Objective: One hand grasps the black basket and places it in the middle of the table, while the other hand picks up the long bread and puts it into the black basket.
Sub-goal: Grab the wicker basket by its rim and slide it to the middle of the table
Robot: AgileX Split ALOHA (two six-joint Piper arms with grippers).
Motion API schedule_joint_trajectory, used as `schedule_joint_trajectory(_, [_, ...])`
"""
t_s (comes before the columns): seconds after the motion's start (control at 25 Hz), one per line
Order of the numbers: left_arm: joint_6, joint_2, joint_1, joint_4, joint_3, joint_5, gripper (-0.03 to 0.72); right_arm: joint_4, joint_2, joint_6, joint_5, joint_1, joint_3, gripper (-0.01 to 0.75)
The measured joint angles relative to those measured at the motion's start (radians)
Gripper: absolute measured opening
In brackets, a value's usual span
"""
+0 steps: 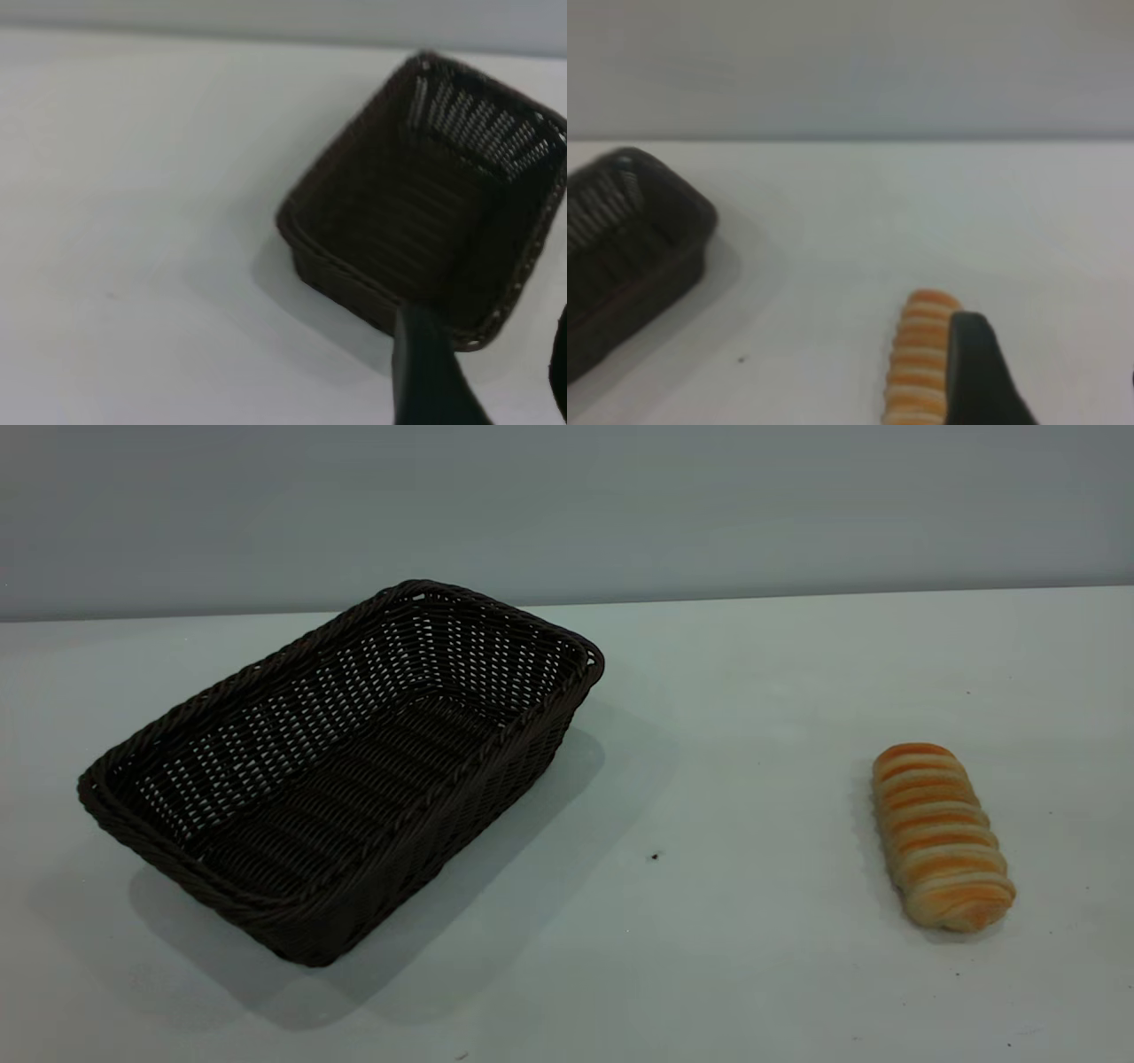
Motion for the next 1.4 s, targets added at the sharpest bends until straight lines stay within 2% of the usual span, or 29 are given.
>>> schedule_joint_trajectory(0.2, [-0.189, 0.282, 0.000, -0.035, -0.044, -0.116, 0.401, 0.003, 0.281, 0.082, -0.086, 0.000, 0.001, 0.401])
schedule_joint_trajectory(0.4, [-0.331, 0.458, 0.000, 0.005, -0.077, -0.149, 0.401, 0.003, 0.454, 0.085, -0.161, 0.000, 0.001, 0.401])
schedule_joint_trajectory(0.72, [-0.346, 0.711, 0.000, 0.007, -0.078, -0.174, 0.401, -0.011, 0.617, 0.062, -0.262, 0.000, 0.001, 0.401])
schedule_joint_trajectory(1.4, [-0.388, 1.096, 0.000, -0.026, -0.086, -0.487, 0.401, -0.013, 0.726, -0.006, -0.342, 0.000, 0.001, 0.401])
